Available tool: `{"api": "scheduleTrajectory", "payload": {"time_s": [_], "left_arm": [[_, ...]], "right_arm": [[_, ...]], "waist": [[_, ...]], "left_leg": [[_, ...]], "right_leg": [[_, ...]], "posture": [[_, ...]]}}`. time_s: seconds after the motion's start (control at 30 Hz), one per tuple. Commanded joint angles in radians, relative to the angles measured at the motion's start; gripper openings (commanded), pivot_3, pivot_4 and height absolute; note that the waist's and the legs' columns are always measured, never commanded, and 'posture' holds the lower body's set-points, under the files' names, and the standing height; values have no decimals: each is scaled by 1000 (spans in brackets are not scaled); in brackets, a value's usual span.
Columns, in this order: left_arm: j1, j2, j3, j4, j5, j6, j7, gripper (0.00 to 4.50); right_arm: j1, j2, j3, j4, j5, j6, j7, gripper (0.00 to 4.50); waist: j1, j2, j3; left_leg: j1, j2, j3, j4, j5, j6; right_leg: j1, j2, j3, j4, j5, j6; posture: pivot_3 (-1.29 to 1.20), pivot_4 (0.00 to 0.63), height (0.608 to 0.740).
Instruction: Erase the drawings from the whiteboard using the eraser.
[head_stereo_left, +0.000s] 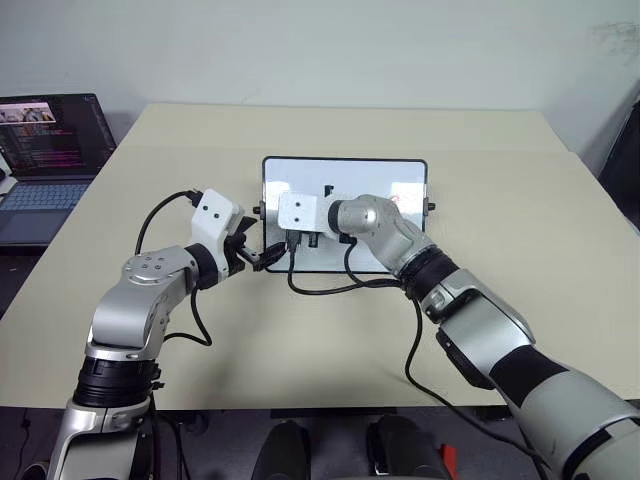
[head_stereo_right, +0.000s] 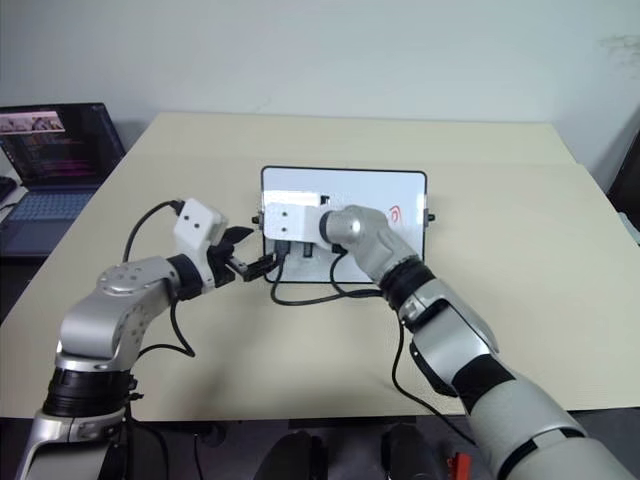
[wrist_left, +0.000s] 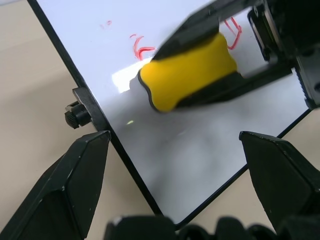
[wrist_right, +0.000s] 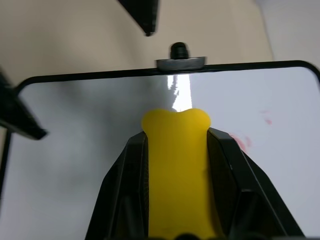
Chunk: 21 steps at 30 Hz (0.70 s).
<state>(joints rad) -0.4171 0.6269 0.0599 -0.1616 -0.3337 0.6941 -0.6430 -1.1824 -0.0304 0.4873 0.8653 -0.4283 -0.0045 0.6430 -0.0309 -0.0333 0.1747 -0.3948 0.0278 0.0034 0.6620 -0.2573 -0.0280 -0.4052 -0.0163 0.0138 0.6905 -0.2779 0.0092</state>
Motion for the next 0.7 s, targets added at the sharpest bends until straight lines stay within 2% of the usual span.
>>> {"api": "scheduleTrajectory", "payload": {"time_s": [0.03,0.13,0.23,0.57,0.7], "left_arm": [[-20,2,4,-49,-2,-14,1,4500],[-19,4,2,-51,-2,-14,0,4500],[-19,4,2,-52,-2,-13,1,4500],[-14,1,5,-61,-3,-11,5,4500],[-13,1,5,-60,-3,-12,4,4500]], "right_arm": [[2,-17,-25,27,-7,33,-63,1269],[-48,-3,-67,51,5,6,-181,1269],[-70,-3,-76,78,7,-4,-208,1269],[17,-30,6,46,-23,44,18,1269],[2,-33,3,38,-37,30,-42,1269]], "waist": [[0,0,0],[0,0,0],[0,0,0],[-1,0,0],[-1,0,0]], "left_leg": [[0,0,0,0,0,0],[0,0,0,0,0,0],[0,0,0,0,1,-1],[0,0,0,-1,1,-1],[1,0,0,0,1,0]], "right_leg": [[0,0,0,0,0,0],[0,0,0,1,0,0],[0,0,0,1,0,0],[0,0,0,-1,0,0],[1,0,0,0,0,0]], "posture": [[0,150,740],[0,150,740],[0,150,740],[0,150,740],[0,150,740]]}}
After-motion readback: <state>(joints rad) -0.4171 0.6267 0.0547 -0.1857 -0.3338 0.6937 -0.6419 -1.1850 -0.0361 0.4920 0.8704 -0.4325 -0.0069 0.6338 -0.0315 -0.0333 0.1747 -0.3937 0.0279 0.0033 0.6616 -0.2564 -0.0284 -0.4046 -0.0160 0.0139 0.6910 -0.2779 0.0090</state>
